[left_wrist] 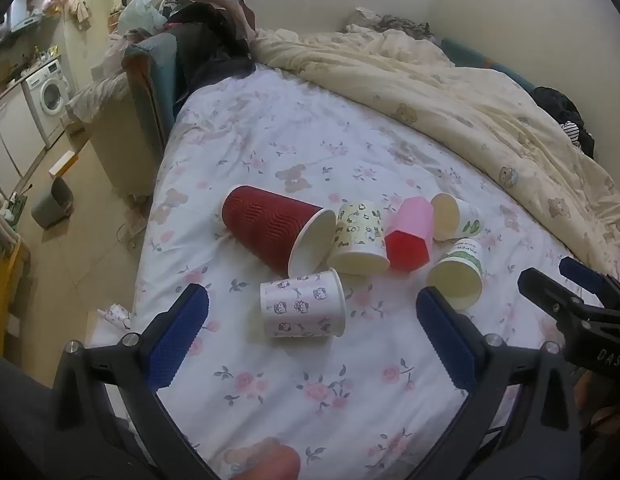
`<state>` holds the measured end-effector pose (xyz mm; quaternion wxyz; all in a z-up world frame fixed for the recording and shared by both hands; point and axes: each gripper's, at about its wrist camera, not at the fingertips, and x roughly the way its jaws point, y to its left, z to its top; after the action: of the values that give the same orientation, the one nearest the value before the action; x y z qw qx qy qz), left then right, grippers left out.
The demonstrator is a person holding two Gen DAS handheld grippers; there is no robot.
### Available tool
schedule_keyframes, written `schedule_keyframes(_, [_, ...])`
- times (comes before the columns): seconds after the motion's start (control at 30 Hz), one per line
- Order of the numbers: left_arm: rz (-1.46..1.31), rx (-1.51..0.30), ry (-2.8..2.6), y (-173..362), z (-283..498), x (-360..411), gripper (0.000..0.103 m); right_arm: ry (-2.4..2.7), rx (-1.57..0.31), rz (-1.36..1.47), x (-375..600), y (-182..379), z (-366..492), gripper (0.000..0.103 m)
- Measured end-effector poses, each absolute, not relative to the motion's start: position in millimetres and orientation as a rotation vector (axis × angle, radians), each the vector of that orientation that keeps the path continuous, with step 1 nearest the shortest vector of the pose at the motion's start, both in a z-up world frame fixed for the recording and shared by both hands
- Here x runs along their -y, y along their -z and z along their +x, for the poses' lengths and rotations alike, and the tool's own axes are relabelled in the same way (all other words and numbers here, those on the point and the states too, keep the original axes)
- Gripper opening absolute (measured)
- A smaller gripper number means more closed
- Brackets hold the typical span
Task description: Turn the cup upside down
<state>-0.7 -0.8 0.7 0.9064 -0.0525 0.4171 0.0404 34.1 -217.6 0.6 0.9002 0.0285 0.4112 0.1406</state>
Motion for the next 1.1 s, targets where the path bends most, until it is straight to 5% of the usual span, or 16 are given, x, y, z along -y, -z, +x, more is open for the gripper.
schedule_keyframes(1.1, [-0.128, -0.875, -0.075, 2.3, -1.0, 2.1, 0.103, -0.284, -0.868, 0.043, 216.0, -0.1, 35.4, 0.103])
